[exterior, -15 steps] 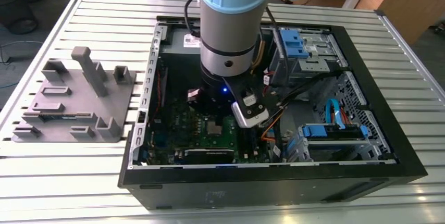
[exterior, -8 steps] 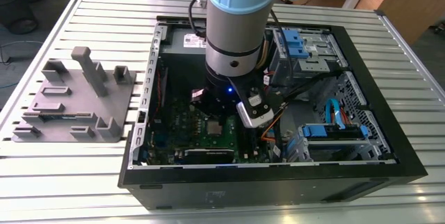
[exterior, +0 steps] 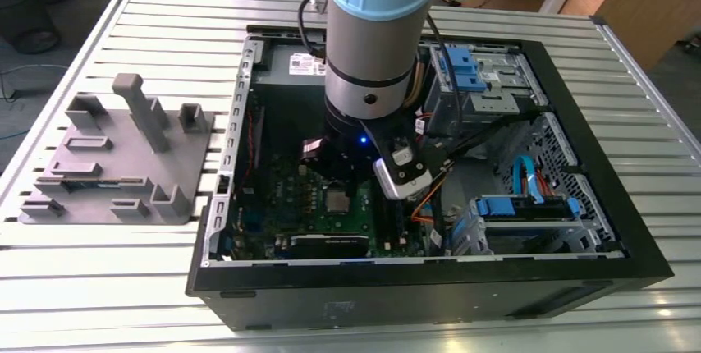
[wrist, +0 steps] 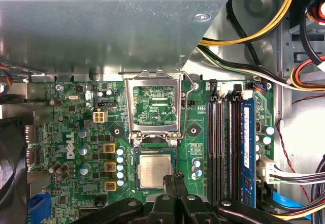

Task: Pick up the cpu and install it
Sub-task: 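Close the cpu cover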

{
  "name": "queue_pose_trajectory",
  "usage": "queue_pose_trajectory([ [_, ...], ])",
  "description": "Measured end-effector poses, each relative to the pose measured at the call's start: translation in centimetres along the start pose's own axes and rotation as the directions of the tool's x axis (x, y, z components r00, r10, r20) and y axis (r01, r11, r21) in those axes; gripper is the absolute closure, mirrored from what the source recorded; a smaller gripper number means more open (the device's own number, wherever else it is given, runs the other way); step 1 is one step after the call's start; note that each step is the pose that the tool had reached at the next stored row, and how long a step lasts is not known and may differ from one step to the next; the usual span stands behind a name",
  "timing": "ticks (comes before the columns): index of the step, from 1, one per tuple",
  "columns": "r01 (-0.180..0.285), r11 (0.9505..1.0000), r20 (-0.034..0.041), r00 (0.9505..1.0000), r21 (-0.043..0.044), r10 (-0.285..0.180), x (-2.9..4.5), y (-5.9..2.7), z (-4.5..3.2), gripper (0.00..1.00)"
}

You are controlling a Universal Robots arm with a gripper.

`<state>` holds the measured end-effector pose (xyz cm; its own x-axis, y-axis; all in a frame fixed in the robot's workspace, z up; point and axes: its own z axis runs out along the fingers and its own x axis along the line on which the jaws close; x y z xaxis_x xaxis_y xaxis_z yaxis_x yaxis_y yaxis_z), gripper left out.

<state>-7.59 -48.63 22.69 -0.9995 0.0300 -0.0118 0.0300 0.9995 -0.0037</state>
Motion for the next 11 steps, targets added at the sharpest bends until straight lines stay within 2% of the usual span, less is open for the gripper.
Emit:
queue_pose_trajectory([
  [11,0.0,1.0,0.0,1.0,-0.001,0.0,-0.01,0.57,0.05,0.87],
])
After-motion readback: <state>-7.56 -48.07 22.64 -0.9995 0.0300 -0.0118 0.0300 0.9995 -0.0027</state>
